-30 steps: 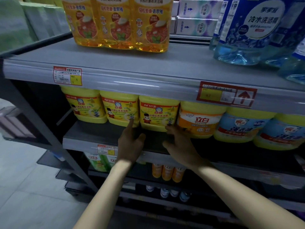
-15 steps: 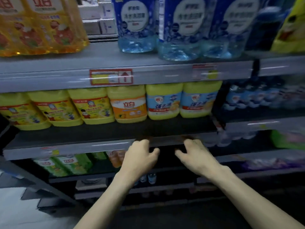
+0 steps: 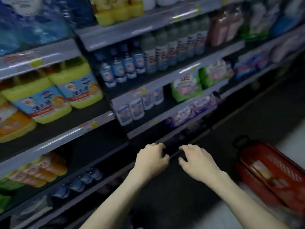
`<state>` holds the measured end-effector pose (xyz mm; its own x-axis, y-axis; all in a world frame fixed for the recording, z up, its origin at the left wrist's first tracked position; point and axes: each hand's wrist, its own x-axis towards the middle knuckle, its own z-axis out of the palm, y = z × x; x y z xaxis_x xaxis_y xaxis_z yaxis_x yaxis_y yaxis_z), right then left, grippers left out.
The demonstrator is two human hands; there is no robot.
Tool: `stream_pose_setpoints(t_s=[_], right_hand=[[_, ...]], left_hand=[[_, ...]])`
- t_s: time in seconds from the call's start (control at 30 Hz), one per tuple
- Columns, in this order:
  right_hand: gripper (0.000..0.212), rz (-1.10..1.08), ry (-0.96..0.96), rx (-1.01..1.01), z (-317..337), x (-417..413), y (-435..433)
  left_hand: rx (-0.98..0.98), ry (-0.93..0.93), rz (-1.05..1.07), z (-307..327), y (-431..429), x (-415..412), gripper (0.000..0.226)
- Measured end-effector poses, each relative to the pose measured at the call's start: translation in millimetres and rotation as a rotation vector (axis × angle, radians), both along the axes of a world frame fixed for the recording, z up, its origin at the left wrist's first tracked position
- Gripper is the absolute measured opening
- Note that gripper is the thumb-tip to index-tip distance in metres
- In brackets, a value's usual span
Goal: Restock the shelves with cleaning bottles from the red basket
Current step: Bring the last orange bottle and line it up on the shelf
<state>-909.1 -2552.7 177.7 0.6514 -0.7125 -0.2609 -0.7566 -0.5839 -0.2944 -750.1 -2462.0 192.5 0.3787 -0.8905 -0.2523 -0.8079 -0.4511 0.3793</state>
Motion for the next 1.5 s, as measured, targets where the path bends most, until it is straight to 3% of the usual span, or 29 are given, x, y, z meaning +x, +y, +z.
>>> stream_pose_setpoints(t_s=[0.3, 0.83, 1.1, 1.5], right_hand=[[0.046, -0.336, 0.124, 0.094, -45, -132, -40], [0.043, -0.915, 0.19, 0.339, -107, -251, -130], [0.033, -0.961, 0.23, 0.41, -144, -322, -174], [0.036, -0.778, 0.204, 0.548, -202, -455, -300]], left_hand=[[0.183, -0.011, -0.33, -43, -111, -119, 0.044], [0.421, 0.027, -0.622, -126, -285, -230, 0.037], [0.505, -0.038, -0.755, -166, -342, -314, 0.029], [0.632, -0.094, -0.762, -224, -457, -458, 0.033]])
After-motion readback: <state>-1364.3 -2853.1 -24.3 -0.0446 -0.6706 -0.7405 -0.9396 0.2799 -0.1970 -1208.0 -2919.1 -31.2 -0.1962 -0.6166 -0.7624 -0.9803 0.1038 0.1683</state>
